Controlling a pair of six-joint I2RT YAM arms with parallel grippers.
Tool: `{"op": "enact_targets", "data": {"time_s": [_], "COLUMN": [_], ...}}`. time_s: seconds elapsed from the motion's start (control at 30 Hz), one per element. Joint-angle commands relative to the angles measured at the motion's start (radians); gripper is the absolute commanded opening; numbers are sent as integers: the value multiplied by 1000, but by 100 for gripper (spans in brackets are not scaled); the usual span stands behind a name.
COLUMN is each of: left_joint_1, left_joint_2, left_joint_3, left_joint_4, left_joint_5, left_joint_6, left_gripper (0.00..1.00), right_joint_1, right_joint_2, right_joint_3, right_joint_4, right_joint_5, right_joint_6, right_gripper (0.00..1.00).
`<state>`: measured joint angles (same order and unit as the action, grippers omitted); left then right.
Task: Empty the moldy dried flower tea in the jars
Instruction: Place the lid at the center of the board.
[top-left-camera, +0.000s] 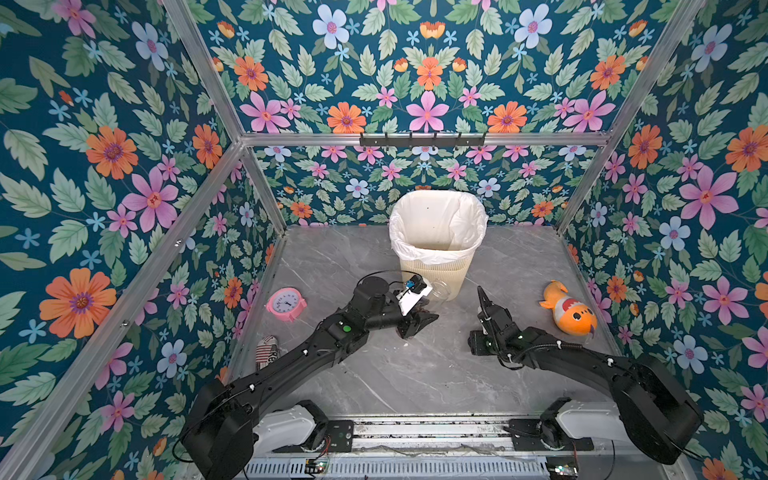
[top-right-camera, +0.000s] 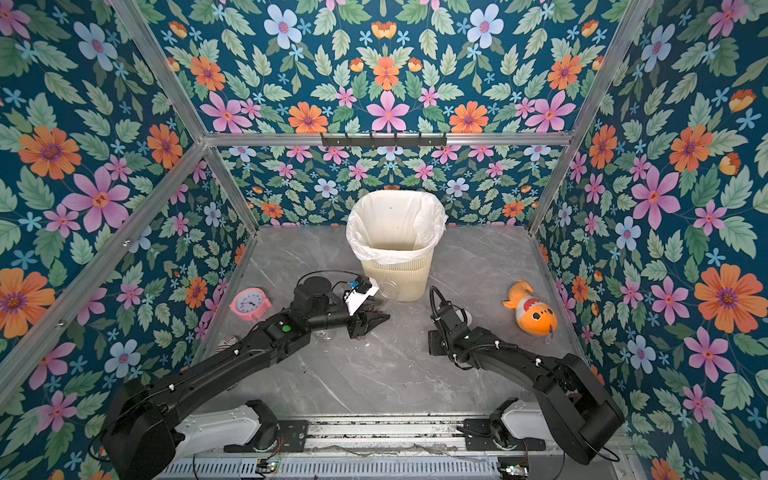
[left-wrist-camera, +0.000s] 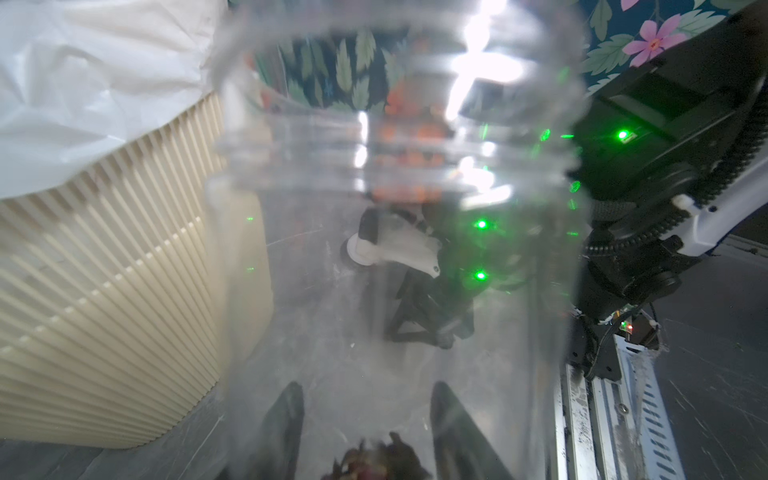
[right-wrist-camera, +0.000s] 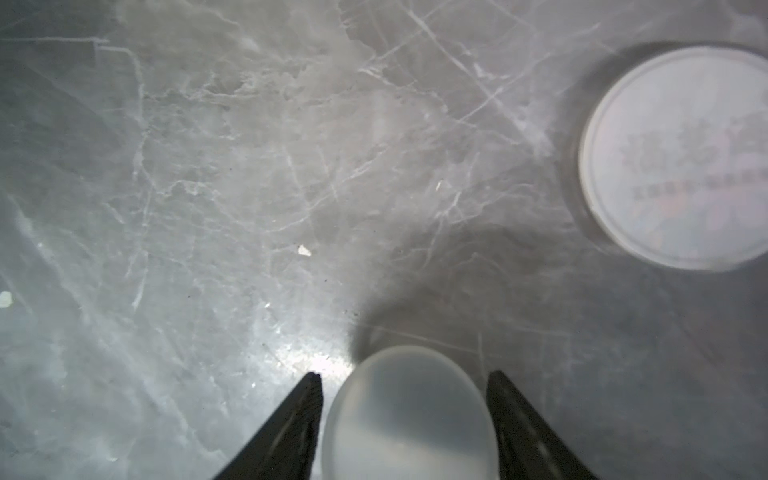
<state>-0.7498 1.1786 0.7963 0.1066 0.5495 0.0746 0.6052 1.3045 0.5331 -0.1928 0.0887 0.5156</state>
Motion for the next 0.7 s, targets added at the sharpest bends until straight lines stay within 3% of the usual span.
{"op": "enact_targets", "data": {"time_s": [0.0,0.2,0.3,0.5,0.67], "left_joint_1": [5,12,16,20,21], "left_joint_2": [-5,9,15,29,63], "left_joint_3": [0,6,15,15,37], "left_joint_4": [51,68,79,144,181], "left_joint_5": [18,28,49,118,185], "left_joint_6": [-21,-48,-69,-140,-192], "left_gripper": [20,21,21,22,22], "right_joint_1": [1,1,-23,-229,-268], "right_joint_2": [-3,-85,-181,-471,-585], "right_joint_3": [-1,10,15,-11,32], "right_joint_4": [10,-33,-59,-13,149], "right_joint_5": [31,19,-48,-475,-682], "right_joint_6": [24,-9,-65,-141,-131], "right_gripper": [72,75,75,75,85]}}
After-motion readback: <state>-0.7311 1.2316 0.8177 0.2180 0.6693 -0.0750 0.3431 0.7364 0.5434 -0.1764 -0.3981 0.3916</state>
